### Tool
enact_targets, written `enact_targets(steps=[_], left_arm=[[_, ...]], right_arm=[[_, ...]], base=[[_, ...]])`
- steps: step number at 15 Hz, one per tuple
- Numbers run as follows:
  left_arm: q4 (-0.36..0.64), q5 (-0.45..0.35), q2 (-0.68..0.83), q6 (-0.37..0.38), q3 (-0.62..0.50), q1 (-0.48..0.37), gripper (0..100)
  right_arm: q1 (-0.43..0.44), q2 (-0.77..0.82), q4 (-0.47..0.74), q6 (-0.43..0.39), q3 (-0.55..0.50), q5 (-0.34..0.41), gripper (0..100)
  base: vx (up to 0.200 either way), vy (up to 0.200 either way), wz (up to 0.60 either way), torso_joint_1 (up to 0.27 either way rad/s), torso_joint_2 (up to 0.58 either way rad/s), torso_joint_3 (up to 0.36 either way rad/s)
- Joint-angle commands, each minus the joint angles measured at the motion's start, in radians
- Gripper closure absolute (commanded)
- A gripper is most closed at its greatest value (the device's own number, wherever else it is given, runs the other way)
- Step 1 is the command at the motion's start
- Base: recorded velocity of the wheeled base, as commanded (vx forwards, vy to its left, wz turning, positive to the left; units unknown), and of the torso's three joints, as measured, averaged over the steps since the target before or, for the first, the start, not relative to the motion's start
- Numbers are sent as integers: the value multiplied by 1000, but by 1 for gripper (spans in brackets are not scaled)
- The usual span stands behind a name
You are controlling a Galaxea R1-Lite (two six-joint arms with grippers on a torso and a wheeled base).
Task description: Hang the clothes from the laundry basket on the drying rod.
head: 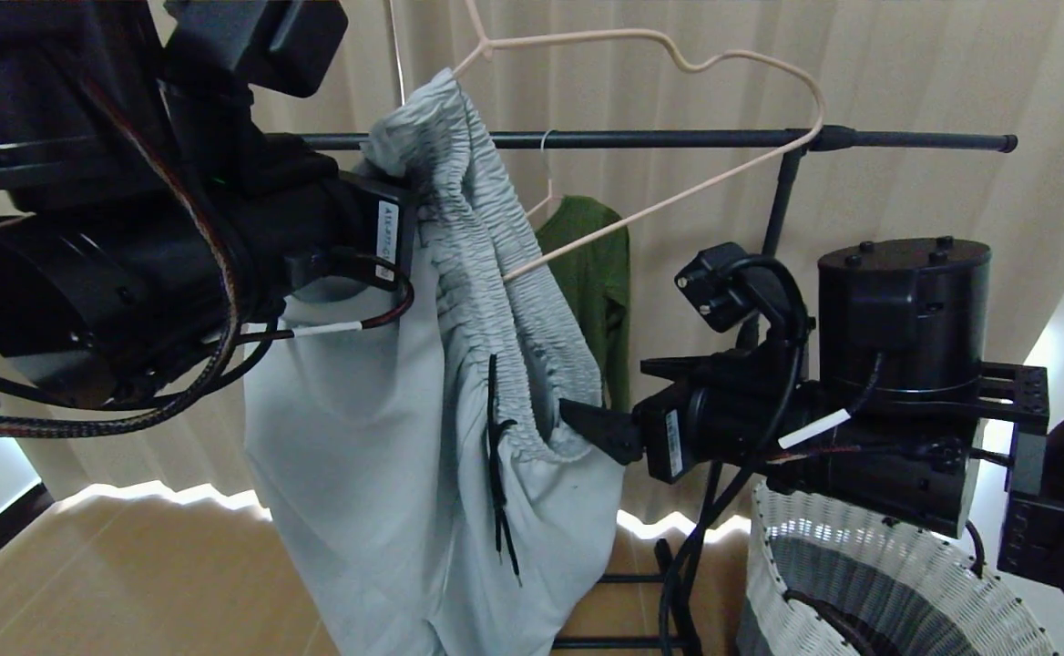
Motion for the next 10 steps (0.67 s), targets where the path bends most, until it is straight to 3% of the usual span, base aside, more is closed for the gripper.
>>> enact_targets(steps=[1, 5, 6, 10], left_arm=[[-6, 0, -4, 1, 1, -1, 100], [-6, 0, -4, 1, -6, 1, 100], [-6, 0, -4, 4, -6, 1, 100], [-4, 0, -6, 9, 1, 10, 100]], right_arm=[[-36, 45, 0, 2, -4, 0, 0], [-77, 42, 0, 2, 11, 0, 0], [-86, 39, 0, 2, 15, -2, 100], [-114, 7, 2, -1, 35, -3, 100]], base=[[0, 0, 0, 0, 0, 0], [0, 0, 0, 0, 0, 0], [0, 0, 0, 0, 0, 0], [0, 0, 0, 0, 0, 0]])
